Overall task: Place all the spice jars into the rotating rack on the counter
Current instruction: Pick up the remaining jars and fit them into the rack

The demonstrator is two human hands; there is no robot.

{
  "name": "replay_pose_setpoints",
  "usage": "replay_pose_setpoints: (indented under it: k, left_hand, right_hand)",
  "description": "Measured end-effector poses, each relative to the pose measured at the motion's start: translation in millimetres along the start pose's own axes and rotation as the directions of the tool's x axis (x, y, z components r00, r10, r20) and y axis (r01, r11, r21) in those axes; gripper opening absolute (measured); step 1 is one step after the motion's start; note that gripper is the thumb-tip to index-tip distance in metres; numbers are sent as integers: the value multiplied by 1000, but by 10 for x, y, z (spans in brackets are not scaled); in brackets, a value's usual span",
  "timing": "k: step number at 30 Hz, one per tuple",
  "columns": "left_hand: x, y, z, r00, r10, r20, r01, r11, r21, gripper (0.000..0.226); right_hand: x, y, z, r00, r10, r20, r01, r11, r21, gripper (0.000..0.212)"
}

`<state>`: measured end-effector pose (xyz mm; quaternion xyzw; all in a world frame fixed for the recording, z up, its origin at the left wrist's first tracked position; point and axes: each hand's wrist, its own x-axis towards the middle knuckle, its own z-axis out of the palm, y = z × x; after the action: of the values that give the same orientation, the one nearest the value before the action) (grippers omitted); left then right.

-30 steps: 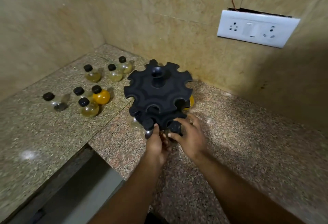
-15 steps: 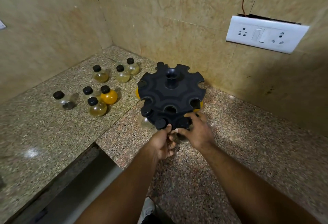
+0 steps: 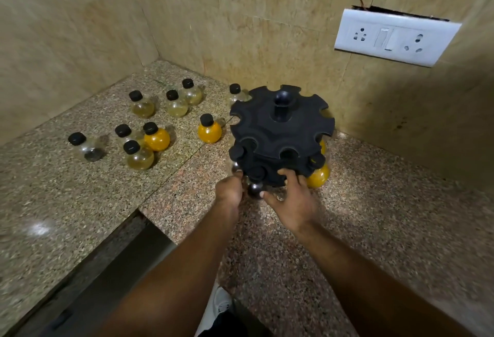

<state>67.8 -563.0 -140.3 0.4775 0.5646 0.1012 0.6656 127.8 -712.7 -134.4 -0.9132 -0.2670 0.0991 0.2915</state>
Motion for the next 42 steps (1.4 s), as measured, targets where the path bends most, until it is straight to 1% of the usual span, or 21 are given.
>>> replay_pose_setpoints:
  k: [2, 5, 8, 11, 13, 14, 16, 18, 19, 21, 23, 26, 28, 30, 32, 34, 37, 41, 42]
  left_hand:
    - [-21, -21, -82, 1000, 15, -4, -15, 999, -43, 32]
    - [-21, -91, -214, 999, 27, -33, -29, 997, -71, 25]
    - [27, -126, -351, 999, 7, -43, -11, 995, -95, 23]
    - [150, -136, -503, 997, 17, -73, -23, 996, -87, 18]
    - [278, -108, -611, 993, 65, -96, -69, 997, -47, 21]
    - [386, -72, -679, 989, 100, -109, -101, 995, 1, 23]
    - [499, 8, -767, 974, 191, -124, -180, 979, 93, 20]
    - [676, 129, -898, 958, 263, -119, -240, 955, 176, 13]
    - [775, 176, -961, 948, 299, -108, -270, 936, 224, 15]
    - [983, 275, -1089, 928, 366, -73, -322, 885, 337, 29]
    - [1196, 395, -1212, 911, 413, -8, -373, 829, 418, 41]
    - [1502, 633, -1367, 898, 429, 100, -421, 770, 479, 55]
    - [1601, 766, -1411, 853, 497, 158, -500, 693, 519, 62]
    - [1740, 913, -1449, 794, 561, 233, -587, 612, 530, 69]
    - [1871, 1045, -1462, 749, 590, 303, -649, 556, 520, 71]
    - [1988, 1176, -1438, 728, 591, 348, -673, 521, 524, 71]
    - [2087, 1331, -1361, 668, 615, 419, -730, 429, 532, 73]
    - [2125, 1461, -1245, 600, 562, 569, -794, 331, 510, 72]
    - [2130, 1479, -1203, 580, 547, 604, -808, 289, 514, 70]
  right_hand:
    - [-71, -75, 76, 1000, -14, -22, 13, 999, -42, 63]
    - [-153, -188, 197, 999, -16, -40, 14, 999, -49, 52]
    - [-220, -289, 348, 998, -65, 17, 66, 996, -61, 41]
    - [-244, -408, 505, 987, -123, 99, 131, 989, -71, 31]
    - [-205, -518, 621, 971, -169, 168, 184, 980, -79, 30]
    - [-155, -604, 699, 962, -187, 200, 207, 975, -81, 32]
    - [-73, -743, 804, 941, -213, 264, 237, 970, -61, 39]
    - [60, -950, 986, 928, -207, 309, 234, 971, -52, 47]
    - [127, -1047, 1073, 926, -197, 323, 226, 972, -55, 49]
    - [260, -1234, 1271, 922, -178, 344, 209, 977, -53, 52]
    - [404, -1401, 1474, 920, -159, 359, 195, 979, -66, 59]
    - [628, -1614, 1757, 924, -40, 380, 126, 970, -206, 74]
    - [724, -1649, 1843, 909, 54, 413, 72, 956, -283, 85]
    - [819, -1713, 1961, 889, 123, 441, 29, 946, -322, 91]
    - [872, -1783, 2075, 869, 178, 462, 5, 930, -368, 99]
    - [900, -1851, 2157, 857, 211, 469, -4, 914, -405, 105]
    - [891, -1880, 2195, 868, 218, 445, -13, 908, -419, 106]
    - [887, -1871, 2224, 873, 220, 435, -30, 915, -401, 107]
    - [890, -1871, 2222, 871, 220, 438, -31, 917, -399, 106]
